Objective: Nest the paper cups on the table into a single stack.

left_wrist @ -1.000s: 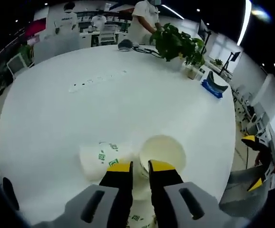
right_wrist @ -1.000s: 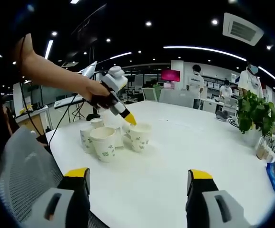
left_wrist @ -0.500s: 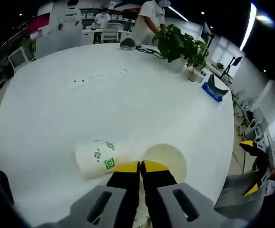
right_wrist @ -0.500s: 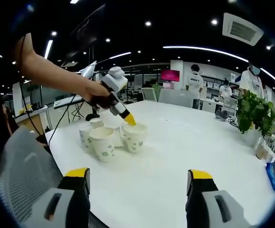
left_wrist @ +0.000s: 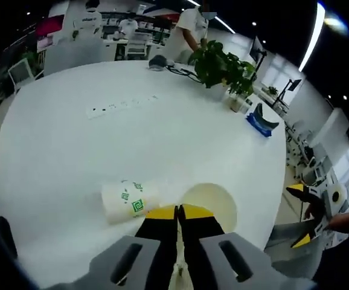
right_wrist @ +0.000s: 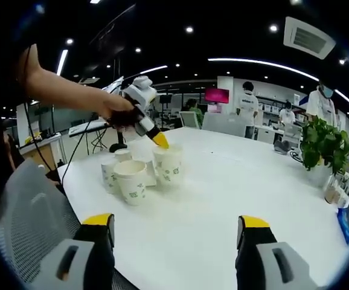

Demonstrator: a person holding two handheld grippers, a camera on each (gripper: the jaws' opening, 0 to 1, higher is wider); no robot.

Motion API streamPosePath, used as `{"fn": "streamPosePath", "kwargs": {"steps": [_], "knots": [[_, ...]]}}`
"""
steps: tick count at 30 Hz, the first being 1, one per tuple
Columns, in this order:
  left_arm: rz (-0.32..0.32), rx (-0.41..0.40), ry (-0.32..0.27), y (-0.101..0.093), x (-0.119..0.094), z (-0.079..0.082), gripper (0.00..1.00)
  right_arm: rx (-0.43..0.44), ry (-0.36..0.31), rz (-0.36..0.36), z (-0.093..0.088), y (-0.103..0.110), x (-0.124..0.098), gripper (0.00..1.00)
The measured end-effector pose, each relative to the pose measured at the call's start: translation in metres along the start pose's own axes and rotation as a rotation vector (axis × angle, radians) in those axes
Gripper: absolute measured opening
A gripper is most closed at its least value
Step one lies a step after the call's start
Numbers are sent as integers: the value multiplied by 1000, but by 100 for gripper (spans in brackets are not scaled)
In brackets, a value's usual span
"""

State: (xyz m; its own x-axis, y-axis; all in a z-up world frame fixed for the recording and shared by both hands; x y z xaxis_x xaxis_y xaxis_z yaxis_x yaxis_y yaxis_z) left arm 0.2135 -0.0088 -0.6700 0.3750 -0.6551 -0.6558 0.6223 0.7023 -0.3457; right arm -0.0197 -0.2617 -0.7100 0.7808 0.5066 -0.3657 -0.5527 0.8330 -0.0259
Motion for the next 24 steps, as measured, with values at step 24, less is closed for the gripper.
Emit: {"fn": "streamPosePath", "kwargs": {"steps": [24], "knots": [[-138,2,7,-26,-84,4,0,-18,20,11,0,1,1,84]]}}
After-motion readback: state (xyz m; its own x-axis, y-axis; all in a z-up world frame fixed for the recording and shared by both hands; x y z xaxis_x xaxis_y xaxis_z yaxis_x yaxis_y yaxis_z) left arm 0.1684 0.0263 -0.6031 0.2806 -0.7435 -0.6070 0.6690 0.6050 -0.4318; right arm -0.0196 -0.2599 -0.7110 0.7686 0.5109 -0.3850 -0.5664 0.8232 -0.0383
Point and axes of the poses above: the point that each gripper's makers call its tool centre point, and the gripper's own axes: x roughly forward along the fingers, y roughly to its left, z roughly out of its top, the point moved 10 cm from there along -x, roughly backward along the fingers, and after that the axes turned 2 degrees about -y, right-handed, at the moved point
